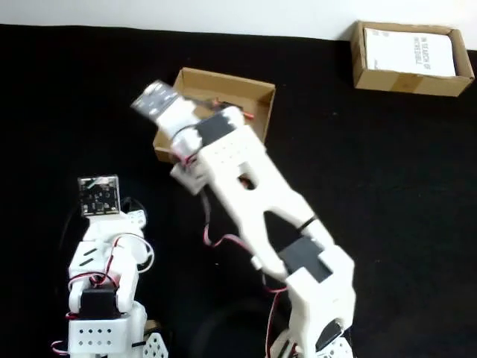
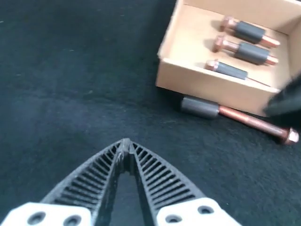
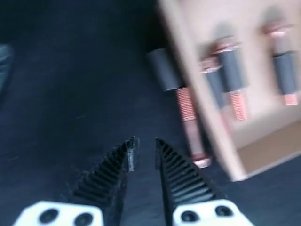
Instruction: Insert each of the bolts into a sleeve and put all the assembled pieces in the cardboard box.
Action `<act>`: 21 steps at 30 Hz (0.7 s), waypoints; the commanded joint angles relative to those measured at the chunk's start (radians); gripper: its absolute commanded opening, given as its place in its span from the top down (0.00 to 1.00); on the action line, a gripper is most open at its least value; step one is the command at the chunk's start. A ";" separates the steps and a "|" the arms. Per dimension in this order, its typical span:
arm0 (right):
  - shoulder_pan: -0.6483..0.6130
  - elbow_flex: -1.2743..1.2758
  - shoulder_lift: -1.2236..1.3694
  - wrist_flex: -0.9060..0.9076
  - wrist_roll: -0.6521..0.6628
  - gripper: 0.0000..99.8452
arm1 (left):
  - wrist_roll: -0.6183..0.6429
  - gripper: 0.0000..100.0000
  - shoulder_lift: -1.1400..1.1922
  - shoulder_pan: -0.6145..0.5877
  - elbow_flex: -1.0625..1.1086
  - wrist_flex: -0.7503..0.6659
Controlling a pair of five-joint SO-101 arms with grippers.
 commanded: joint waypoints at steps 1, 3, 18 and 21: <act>-0.090 -0.044 -0.070 0.016 -0.038 0.96 | -0.003 0.99 -0.004 -0.054 0.015 0.008; -0.110 -0.042 -0.067 0.005 -0.035 0.96 | -0.003 0.99 -0.004 -0.097 0.015 0.021; -0.044 -0.005 0.113 -0.183 0.141 0.92 | -0.003 0.99 -0.007 -0.432 0.015 0.044; -0.041 -0.005 0.143 -0.188 0.137 0.86 | -0.003 0.99 -0.007 -0.438 0.015 0.044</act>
